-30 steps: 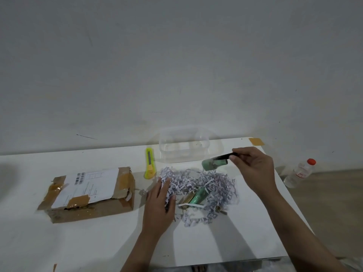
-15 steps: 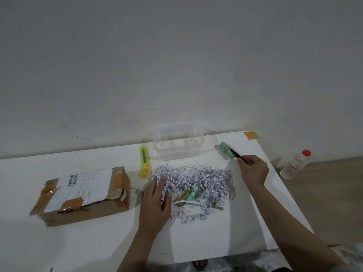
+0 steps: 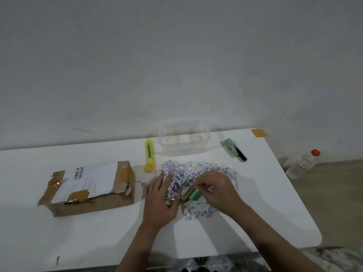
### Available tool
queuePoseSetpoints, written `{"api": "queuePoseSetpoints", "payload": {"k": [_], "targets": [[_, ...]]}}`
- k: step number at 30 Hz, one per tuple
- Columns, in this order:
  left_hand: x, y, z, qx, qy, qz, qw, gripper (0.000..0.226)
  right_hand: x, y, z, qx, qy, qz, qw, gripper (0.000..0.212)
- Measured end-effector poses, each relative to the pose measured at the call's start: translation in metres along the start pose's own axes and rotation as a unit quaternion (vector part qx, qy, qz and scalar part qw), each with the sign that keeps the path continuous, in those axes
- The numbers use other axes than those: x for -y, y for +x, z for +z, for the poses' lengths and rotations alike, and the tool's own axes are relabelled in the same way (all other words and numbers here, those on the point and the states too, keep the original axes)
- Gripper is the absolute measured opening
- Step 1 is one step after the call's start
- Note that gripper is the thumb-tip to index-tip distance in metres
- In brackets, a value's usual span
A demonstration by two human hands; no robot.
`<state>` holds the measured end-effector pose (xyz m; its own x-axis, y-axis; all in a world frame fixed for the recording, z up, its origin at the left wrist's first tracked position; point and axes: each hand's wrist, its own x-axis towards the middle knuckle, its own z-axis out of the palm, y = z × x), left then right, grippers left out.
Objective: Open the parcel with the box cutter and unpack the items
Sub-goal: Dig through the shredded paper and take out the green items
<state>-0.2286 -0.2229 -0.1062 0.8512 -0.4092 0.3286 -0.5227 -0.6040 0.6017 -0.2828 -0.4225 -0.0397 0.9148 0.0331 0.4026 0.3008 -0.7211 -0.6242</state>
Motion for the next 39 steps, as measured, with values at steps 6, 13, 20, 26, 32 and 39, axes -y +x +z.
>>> {"api": "queuePoseSetpoints", "payload": {"k": [6,13,20,26,32,39], "targets": [[0.004,-0.001,-0.003,0.020,-0.003,-0.007,1.000,0.076,0.008,0.012,0.014,0.210,-0.061,-0.007,0.976,0.034],[0.002,-0.001,-0.003,0.016,0.000,-0.015,1.000,0.074,0.010,0.017,0.008,0.248,-0.108,-0.017,0.962,0.029],[0.004,-0.001,-0.001,0.013,0.004,-0.015,1.000,0.073,0.008,0.018,0.005,0.160,-0.095,-0.046,0.981,0.033],[0.005,-0.002,0.000,0.009,-0.006,-0.015,1.000,0.078,0.013,0.023,-0.012,0.029,0.048,0.029,0.998,0.040],[0.004,-0.001,0.000,0.008,-0.008,-0.017,1.000,0.075,0.019,0.028,-0.038,-0.066,0.221,0.124,0.965,0.052],[0.006,-0.002,0.001,0.013,-0.017,-0.022,1.000,0.072,-0.026,0.034,-0.065,-0.256,0.229,0.235,0.909,0.035]]}}
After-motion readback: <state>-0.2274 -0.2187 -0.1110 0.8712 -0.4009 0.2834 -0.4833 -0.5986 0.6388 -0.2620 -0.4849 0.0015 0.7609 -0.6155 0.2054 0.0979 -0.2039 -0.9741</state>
